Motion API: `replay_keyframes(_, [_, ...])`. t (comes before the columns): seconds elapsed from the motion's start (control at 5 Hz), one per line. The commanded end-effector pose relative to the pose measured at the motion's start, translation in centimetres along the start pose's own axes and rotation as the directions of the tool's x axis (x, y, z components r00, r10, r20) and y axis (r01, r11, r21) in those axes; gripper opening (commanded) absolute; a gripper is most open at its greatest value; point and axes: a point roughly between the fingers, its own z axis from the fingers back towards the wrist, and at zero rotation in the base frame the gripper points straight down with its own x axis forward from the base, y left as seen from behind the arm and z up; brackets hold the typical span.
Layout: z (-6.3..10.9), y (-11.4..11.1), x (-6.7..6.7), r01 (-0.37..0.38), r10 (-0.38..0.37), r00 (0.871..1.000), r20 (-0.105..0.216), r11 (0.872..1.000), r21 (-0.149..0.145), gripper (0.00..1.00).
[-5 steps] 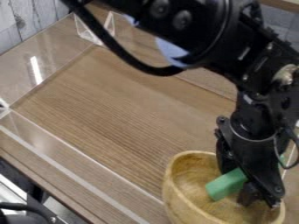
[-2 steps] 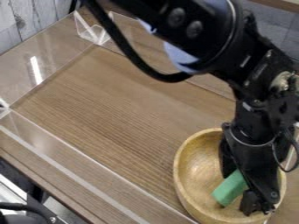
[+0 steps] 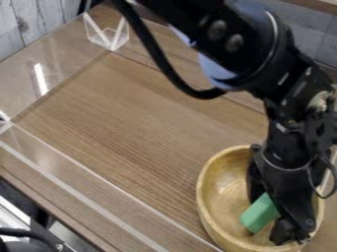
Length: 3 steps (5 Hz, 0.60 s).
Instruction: Put green object into wooden bowl
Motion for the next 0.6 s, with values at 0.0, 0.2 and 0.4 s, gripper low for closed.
replay_keyframes(0.0, [0.57, 0.73, 1.54, -0.053, 0.052, 0.998, 0.043, 0.999, 0.015, 1.0])
replay_keyframes(0.2, [0.47, 0.69, 1.87, -0.002, 0.002, 0.999, 0.036, 1.0, 0.002, 1.0])
replay_keyframes(0.4, [0.3, 0.49, 2.07, 0.062, -0.061, 0.998, 0.028, 0.998, -0.013, 1.0])
